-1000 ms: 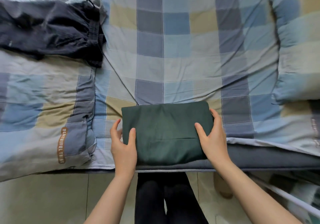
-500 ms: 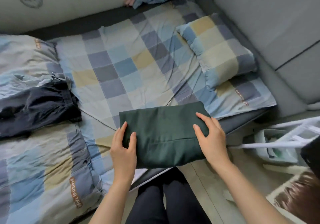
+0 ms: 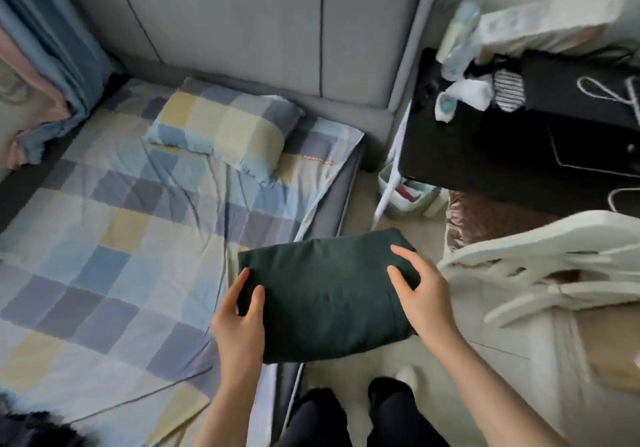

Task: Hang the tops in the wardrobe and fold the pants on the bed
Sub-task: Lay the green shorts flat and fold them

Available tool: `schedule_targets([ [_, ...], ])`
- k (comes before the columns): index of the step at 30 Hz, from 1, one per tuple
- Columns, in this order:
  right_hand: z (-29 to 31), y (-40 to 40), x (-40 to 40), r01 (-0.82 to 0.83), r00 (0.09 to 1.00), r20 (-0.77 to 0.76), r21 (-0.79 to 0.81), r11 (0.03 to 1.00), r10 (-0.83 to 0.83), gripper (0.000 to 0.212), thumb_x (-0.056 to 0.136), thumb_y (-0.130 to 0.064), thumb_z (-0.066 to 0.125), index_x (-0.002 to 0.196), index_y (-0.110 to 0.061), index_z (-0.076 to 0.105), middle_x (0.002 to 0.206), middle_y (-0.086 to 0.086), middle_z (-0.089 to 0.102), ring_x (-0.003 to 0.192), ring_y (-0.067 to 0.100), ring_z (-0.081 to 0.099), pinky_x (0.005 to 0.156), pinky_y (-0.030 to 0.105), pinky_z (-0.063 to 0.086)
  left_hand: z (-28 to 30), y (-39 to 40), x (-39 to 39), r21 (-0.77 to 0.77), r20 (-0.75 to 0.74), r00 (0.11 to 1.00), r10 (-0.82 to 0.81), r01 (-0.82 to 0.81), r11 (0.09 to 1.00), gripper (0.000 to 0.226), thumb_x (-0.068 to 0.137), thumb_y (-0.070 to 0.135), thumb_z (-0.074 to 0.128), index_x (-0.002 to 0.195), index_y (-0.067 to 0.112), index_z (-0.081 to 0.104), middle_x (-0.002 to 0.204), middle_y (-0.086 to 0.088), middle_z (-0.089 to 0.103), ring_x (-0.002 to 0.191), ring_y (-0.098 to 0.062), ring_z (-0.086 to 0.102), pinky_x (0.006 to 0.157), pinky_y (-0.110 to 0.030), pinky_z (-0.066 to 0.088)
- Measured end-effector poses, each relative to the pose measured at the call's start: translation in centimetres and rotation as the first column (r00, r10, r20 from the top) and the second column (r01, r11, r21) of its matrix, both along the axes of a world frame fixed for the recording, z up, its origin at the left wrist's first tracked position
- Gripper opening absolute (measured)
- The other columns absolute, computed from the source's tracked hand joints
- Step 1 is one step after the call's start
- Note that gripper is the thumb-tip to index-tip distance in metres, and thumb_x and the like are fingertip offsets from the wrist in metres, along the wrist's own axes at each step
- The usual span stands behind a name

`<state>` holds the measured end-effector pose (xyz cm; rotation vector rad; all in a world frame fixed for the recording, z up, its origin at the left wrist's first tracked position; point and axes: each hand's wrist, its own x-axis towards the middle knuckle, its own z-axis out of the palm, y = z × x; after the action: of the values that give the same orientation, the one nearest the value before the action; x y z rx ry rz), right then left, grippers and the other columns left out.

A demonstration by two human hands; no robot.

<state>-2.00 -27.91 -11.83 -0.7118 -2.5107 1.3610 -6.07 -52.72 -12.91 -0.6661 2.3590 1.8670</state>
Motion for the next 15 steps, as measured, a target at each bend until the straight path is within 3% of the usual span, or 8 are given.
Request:
schedule_targets([
  [5,0.8,8.3,7.7,0.266,0.964,0.006,-0.035,0.963,-0.266,0.032,0.090,-0.018,0.065,0.121,-0.025,0.063,0.116,-0.010,0.060,0.109,0.000,0.053,0.096,0.013,0.036,0.9,10.4,0.2,0.004,-0.020,0.961,-0.277,0.277,0.961,0.035,0.091,0.022,0.068,0.124,0.035,0.065,0.118,0.011,0.067,0.107,-0.008,0.063,0.097,-0.035,0.052],
  [9,0.9,16.7,16.1,0.472,0.881,0.030,-0.024,0.881,-0.472,0.032,0.091,-0.022,0.063,0.123,-0.028,0.061,0.117,-0.012,0.059,0.109,0.000,0.051,0.097,0.018,0.038,1.0,21.9,3.5,0.038,0.018,0.855,-0.518,0.517,0.855,0.038,0.091,0.024,0.067,0.126,0.036,0.063,0.121,0.002,0.067,0.108,-0.015,0.064,0.097,-0.042,0.053],
  [11,0.8,20.6,20.2,0.541,0.841,0.058,-0.033,0.841,-0.538,0.032,0.091,-0.023,0.063,0.123,-0.028,0.061,0.116,-0.012,0.059,0.109,-0.001,0.051,0.094,0.014,0.037,0.8,27.3,5.7,0.065,0.040,0.792,-0.610,0.607,0.792,0.039,0.090,0.022,0.069,0.126,0.036,0.063,0.116,0.003,0.069,0.101,-0.012,0.067,0.091,-0.037,0.056],
  [14,0.9,27.4,26.7,0.645,0.762,0.082,-0.009,0.764,-0.642,0.032,0.091,-0.021,0.063,0.122,-0.025,0.062,0.116,-0.009,0.061,0.107,0.002,0.052,0.092,0.016,0.038,0.4,36.5,9.9,0.095,0.064,0.688,-0.723,0.717,0.691,0.040,0.089,0.021,0.070,0.125,0.037,0.062,0.107,0.013,0.068,0.089,0.000,0.068,0.077,-0.018,0.056],
  [15,1.0,28.4,27.3,0.656,0.751,0.096,0.003,0.755,-0.653,0.031,0.091,-0.021,0.063,0.122,-0.025,0.062,0.115,-0.008,0.061,0.107,0.003,0.052,0.091,0.017,0.038,0.6,37.7,10.5,0.094,0.061,0.674,-0.736,0.730,0.677,0.040,0.089,0.021,0.070,0.125,0.037,0.062,0.107,0.013,0.068,0.090,0.000,0.067,0.078,-0.017,0.055],
])
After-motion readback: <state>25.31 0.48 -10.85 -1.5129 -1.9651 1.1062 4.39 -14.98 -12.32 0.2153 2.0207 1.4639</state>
